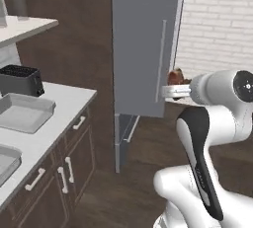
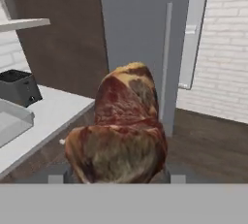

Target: Place one lime and one steak in each tupperware on the nearby counter, to pack two identical lunches.

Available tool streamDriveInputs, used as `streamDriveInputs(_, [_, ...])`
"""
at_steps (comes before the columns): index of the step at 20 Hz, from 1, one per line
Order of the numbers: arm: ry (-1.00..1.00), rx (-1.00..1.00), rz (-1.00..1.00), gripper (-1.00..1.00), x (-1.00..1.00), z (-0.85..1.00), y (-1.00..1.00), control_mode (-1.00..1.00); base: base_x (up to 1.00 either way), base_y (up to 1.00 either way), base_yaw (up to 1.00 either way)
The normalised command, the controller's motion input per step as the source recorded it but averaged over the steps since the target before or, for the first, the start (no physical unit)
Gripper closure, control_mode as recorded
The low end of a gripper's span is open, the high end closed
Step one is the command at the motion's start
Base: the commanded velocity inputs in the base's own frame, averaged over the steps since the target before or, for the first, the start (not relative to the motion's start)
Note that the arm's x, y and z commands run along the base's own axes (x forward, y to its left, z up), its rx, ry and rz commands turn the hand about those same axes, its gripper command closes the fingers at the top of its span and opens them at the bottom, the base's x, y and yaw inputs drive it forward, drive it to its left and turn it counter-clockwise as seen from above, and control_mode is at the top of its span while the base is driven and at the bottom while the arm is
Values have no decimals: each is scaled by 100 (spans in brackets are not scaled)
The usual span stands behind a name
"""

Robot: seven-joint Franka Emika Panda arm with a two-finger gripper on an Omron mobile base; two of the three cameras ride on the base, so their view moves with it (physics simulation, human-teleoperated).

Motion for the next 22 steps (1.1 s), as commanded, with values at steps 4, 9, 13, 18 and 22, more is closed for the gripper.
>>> streamDriveInputs(4, [0, 0, 0, 100, 0, 0, 0, 100, 52, 40, 79])
streamDriveInputs(9, [0, 0, 0, 100, 0, 0, 0, 100, 83, 16, 77])
streamDriveInputs(13, [0, 0, 0, 100, 0, 0, 0, 100, 100, 0, 67])
streamDriveInputs(18, [0, 0, 0, 100, 0, 0, 0, 100, 75, -30, 54])
streamDriveInputs(22, [13, 0, 18, 100, -4, -55, -64, -100, 0, -16, 9])
